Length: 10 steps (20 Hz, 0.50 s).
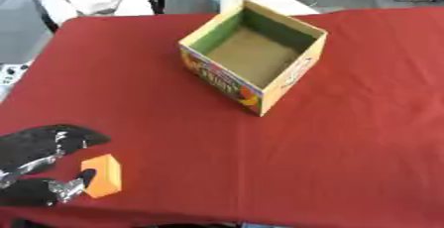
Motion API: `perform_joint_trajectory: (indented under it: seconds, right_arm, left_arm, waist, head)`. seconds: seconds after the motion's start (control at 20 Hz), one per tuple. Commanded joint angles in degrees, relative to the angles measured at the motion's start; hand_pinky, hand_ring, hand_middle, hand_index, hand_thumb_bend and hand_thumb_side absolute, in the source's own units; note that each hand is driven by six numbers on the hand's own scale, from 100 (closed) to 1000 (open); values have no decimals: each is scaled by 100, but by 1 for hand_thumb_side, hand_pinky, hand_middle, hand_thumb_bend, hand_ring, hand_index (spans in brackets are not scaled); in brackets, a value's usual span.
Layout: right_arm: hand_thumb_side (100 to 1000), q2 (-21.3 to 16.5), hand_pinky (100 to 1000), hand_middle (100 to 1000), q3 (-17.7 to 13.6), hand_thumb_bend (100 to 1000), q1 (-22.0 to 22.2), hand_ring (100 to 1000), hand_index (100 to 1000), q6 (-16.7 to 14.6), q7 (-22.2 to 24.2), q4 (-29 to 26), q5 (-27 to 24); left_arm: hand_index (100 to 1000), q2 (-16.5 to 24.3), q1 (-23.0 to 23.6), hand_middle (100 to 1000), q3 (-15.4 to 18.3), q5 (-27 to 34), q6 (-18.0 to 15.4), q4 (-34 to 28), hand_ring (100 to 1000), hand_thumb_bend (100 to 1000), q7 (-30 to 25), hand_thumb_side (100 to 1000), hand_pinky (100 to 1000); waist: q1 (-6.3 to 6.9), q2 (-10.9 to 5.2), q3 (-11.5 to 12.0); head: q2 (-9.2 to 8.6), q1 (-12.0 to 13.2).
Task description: Pick up objects on the table and place them in the box.
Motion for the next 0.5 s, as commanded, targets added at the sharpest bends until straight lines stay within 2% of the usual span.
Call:
perform_joint_trajectory:
  seconds: [0.05,0.25,0.5]
  right_arm:
    - [794,-136,625,513,-6,100,-33,740,702,-9,26,-85,-28]
    - [794,-129,624,512,4,100,-35,740,701,-5,40,-85,-34]
    - [794,-121,624,510,7,100,-33,740,700,-8,54,-85,-44]
  left_arm:
    - [987,169,-50,873,41,-88,33,-77,952,130,10,1000,961]
    - [959,165,-24,858,35,-273,35,-77,951,120,36,1000,951]
    - [992,138,43,870,4,-399,136,-75,954,136,-97,1000,951]
  waist:
    - [-14,-35,-3]
    - [-15,-33,-3]
    - [-16,-30,-11]
  head:
    - [48,-6]
    - [58,-7]
    - [51,8]
